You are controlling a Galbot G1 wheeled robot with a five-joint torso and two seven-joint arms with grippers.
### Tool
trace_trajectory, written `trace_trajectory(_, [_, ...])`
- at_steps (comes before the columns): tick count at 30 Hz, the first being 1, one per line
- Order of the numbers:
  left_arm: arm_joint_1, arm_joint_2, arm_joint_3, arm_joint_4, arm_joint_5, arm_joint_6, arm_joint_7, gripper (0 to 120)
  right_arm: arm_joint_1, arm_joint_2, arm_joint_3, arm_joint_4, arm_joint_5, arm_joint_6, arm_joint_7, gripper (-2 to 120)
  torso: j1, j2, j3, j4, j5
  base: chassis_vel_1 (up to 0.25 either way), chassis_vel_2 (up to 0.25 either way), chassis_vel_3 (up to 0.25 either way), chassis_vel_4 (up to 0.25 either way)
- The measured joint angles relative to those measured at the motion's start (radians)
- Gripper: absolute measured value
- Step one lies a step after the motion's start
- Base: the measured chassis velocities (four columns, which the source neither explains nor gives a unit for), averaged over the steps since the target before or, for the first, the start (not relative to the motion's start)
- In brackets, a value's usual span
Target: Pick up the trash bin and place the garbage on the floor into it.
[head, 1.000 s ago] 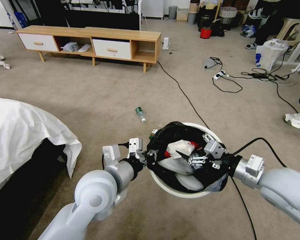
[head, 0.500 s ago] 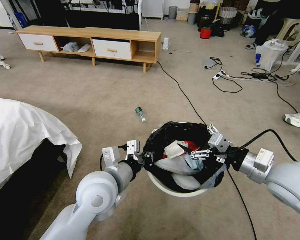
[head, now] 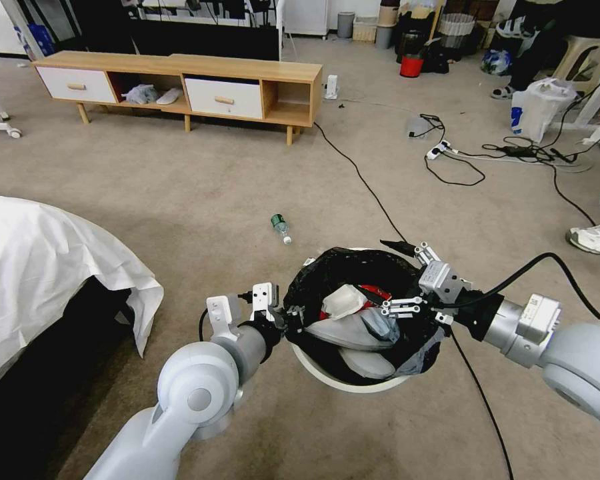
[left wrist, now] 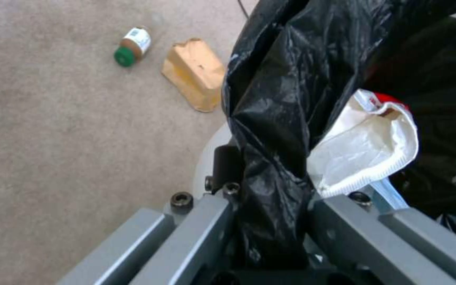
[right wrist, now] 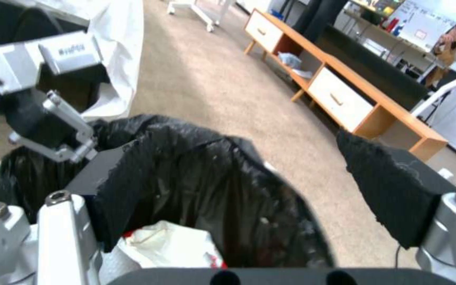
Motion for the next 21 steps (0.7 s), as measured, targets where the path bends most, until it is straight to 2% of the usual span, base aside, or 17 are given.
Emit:
trace_trajectory(4, [0.004,0.001,-0.002,0.003,0.009,0.001,-0.001,0,-0.016,-0.005,0.030,0.008,0.008,0.000,0.000,90,0.000,0.000,0.000,0.0000,0.0000,0.000,0.000,0.000,0.000])
trace_trajectory(6, [0.021,0.003,-0.013,0.007,0.032,0.003,-0.003,0,-0.048,-0.018,0.106,0.030,0.033,0.001,0.005,90,0.000,0.000,0.000,-0.0001,-0.0002,0.000,0.000,0.000,0.000])
trace_trajectory(10, [0.047,0.005,-0.035,0.005,0.061,0.003,-0.003,0,-0.043,-0.006,0.130,0.039,0.059,0.002,0.039,90,0.000,0.000,0.000,-0.0001,-0.0003,0.000,0.000,0.000,0.000])
trace_trajectory(12, [0.084,0.011,-0.064,-0.005,0.106,0.002,0.009,0,-0.031,0.023,0.140,0.033,0.067,0.002,0.070,92,0.000,0.000,0.000,0.0000,-0.0002,0.000,0.000,0.000,0.000])
trace_trajectory(13, [0.084,0.011,-0.064,-0.005,0.106,0.002,0.009,0,-0.031,0.023,0.140,0.033,0.067,0.002,0.070,92,0.000,0.000,0.000,0.0000,-0.0002,0.000,0.000,0.000,0.000])
trace_trajectory(15, [0.127,0.025,-0.097,-0.025,0.130,-0.003,0.022,0,-0.029,0.058,0.146,0.018,0.064,0.002,0.103,95,0.000,0.000,0.000,0.0002,-0.0002,0.000,0.000,0.000,0.000])
trace_trajectory(19, [0.157,0.033,-0.128,-0.040,0.146,-0.009,0.038,0,-0.029,0.091,0.146,0.003,0.045,0.003,0.126,97,0.000,0.000,0.000,0.0000,-0.0001,0.000,0.000,0.000,0.000])
trace_trajectory(21, [0.182,0.036,-0.167,-0.054,0.160,-0.013,0.048,0,-0.031,0.135,0.146,-0.011,0.019,0.005,0.142,99,0.000,0.000,0.000,0.0000,-0.0001,0.000,0.000,0.000,0.000])
